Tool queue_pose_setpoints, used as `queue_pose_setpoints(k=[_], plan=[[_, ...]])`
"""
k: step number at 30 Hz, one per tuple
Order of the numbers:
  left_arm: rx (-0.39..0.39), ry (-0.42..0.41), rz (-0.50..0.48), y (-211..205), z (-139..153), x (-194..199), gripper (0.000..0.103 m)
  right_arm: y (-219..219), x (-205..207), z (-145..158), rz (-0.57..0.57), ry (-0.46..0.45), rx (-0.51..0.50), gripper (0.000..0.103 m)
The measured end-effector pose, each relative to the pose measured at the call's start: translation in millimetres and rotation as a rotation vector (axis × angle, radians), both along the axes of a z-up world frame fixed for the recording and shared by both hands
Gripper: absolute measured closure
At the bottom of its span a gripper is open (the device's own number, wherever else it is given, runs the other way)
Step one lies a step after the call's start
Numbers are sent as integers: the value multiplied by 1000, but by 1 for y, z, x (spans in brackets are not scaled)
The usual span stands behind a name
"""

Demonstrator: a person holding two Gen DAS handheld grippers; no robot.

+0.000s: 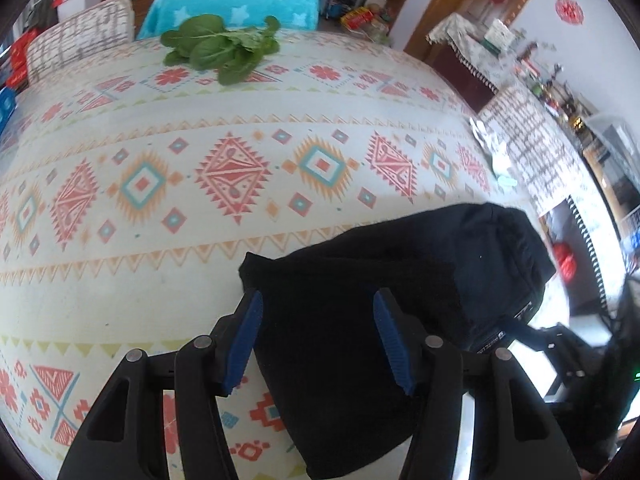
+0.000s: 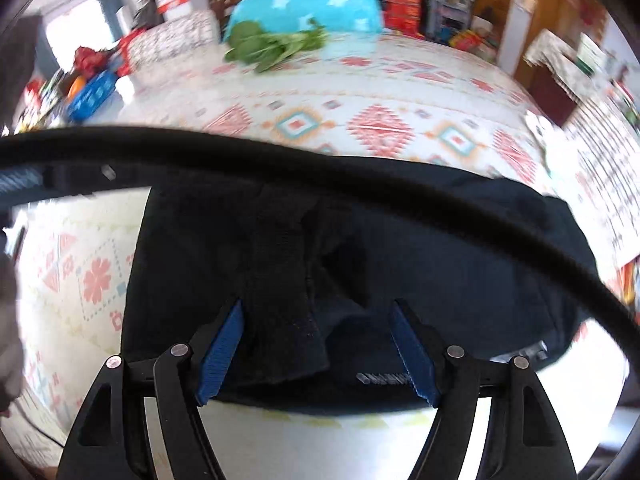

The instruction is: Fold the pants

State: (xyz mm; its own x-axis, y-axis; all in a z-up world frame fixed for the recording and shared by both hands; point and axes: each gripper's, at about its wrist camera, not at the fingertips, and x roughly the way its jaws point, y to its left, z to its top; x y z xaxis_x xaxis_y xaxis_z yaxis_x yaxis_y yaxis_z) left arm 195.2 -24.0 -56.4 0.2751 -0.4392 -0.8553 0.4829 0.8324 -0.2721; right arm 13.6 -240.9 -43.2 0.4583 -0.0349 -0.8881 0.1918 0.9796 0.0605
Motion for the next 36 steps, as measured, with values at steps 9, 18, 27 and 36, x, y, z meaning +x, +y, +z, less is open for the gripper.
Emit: queue_pose_setpoints(k=[9,18,27,36], plan=[[126,-44,-46,-72,13,-37,44,-79,-61,25,-169,-90,19,25],[325,-241,-93,-146,45,-89,30,-165,-121,16,-318,-85,169,24],[383,-285,-137,-188,53,-107,30,-201,-141,10,-370,-93,273,24],[400,-265,-174,-214,42,-104,30,-217,-145,5,-379,-84,308,24]])
